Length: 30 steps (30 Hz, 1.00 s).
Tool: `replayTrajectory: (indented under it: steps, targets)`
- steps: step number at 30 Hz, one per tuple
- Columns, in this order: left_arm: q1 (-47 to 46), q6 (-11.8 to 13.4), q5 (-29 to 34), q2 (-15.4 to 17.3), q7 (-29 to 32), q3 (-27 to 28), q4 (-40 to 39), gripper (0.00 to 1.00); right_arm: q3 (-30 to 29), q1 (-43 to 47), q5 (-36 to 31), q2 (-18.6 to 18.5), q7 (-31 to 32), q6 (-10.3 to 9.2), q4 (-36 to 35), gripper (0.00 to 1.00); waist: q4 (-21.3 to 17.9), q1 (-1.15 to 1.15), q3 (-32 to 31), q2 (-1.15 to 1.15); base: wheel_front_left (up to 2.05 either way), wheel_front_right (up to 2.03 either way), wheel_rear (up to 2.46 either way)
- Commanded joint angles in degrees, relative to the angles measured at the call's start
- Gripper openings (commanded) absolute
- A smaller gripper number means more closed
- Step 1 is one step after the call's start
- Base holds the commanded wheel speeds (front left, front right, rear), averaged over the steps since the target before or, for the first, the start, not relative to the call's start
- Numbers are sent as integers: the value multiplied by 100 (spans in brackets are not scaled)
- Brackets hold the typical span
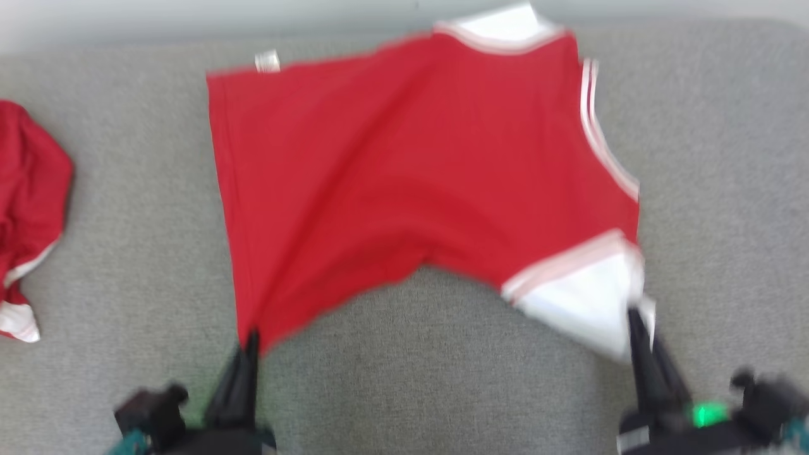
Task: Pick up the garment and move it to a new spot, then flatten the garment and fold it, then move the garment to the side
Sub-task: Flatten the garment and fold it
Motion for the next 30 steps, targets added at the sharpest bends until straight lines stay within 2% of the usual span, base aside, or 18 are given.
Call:
replayTrajectory:
  steps: [1,9,12,16,22,30]
  targets:
    - [290,-47,-174,73,182,4,-69,0,-6,331,27,-35,62,0,-22,0,39,2,-398,1,0,0,0]
    - [1506,-43,-1072,333,1134,312,-768,0,-183,1660,-43,9,626,0,-494,0,59,2,-866,1,0,0,0]
    - [2009,85,-1268,482,1535,395,-1159,0,-362,2168,-116,63,987,0,-768,0,27,2,-995,1,0,0,0]
    - [2241,175,-1384,531,1724,421,-1492,0,-507,2346,-185,98,1210,0,-966,0,10,2,-1012,1,0,0,0]
    - [2151,184,-1657,483,1965,422,-1845,0,-786,1948,-274,178,1443,0,-1056,0,-19,2,-947,1,0,0,0]
    - [1427,140,-2048,514,2336,510,-1676,0,-657,551,-306,90,1663,0,-592,0,-71,2,-725,1,0,0,0]
